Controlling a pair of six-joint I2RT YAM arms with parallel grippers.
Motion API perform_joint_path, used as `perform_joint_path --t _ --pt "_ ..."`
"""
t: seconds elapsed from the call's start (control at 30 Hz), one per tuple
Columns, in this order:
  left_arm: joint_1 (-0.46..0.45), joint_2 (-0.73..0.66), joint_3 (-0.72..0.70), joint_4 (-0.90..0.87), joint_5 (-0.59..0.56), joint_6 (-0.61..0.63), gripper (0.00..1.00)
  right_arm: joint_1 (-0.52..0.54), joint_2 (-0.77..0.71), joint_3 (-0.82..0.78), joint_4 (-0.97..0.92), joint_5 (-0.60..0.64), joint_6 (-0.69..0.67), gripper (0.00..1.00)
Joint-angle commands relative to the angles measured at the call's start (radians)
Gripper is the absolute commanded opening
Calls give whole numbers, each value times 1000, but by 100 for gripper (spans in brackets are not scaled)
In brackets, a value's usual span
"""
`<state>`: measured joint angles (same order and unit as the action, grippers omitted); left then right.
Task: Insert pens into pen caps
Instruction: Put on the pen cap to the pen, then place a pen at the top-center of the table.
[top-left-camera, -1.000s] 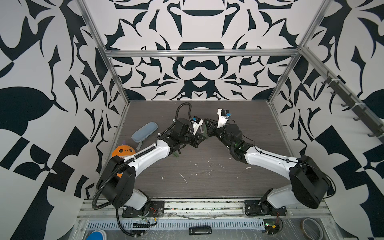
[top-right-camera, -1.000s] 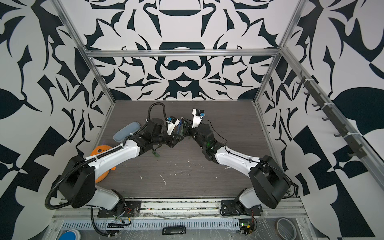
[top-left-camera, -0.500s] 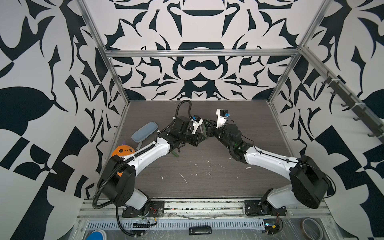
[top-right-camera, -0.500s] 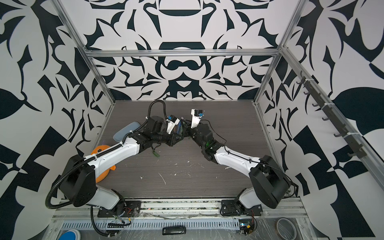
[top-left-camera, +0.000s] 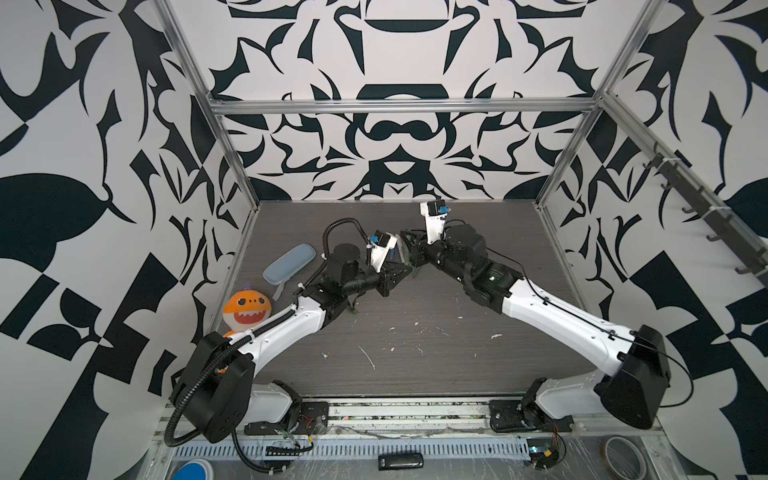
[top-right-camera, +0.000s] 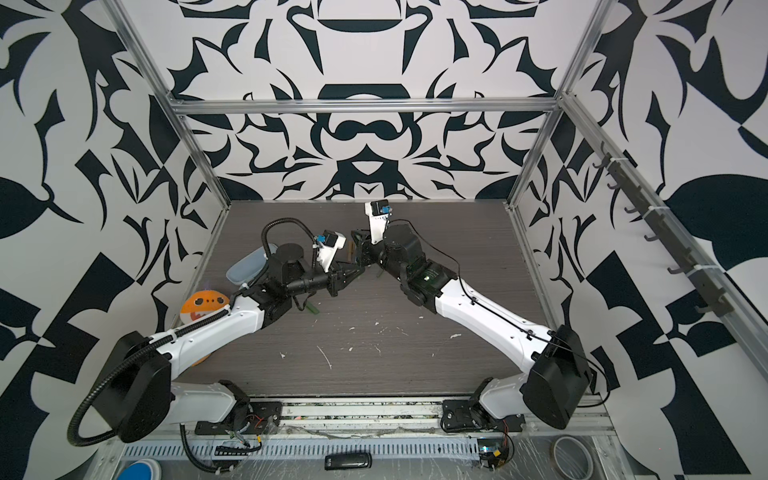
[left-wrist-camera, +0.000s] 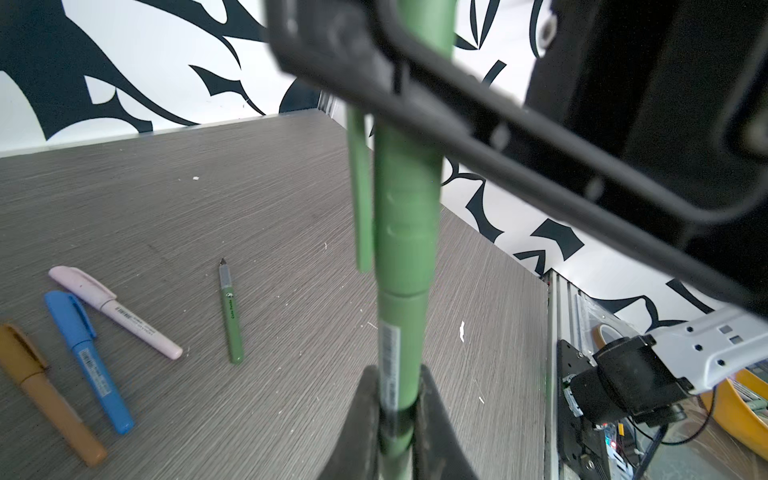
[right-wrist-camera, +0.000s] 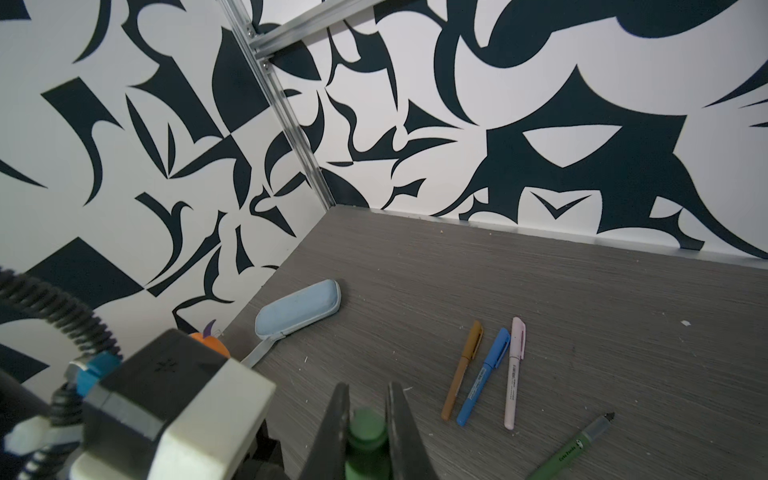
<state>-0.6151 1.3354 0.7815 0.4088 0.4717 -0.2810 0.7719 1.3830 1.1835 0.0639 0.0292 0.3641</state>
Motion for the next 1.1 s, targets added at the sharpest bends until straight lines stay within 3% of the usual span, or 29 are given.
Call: perform_joint_path --t 0.0,0.23,0.73,0.9,1.07 --pt "1 -26 -16 140 -53 -4 0 58 -4 86 -176 -152 -3 21" --pt "0 -22 -41 127 -41 -25 0 59 -68 159 -223 -115 -58 34" --pt "0 -22 -45 126 -35 -42 0 43 -240 39 -302 81 -129 36" --pt "0 -24 -24 20 -75 -43 0 8 -287 -53 -296 84 -99 36" --pt "24 1 41 -188 -170 -92 0 -73 -313 -171 -254 11 -39 35"
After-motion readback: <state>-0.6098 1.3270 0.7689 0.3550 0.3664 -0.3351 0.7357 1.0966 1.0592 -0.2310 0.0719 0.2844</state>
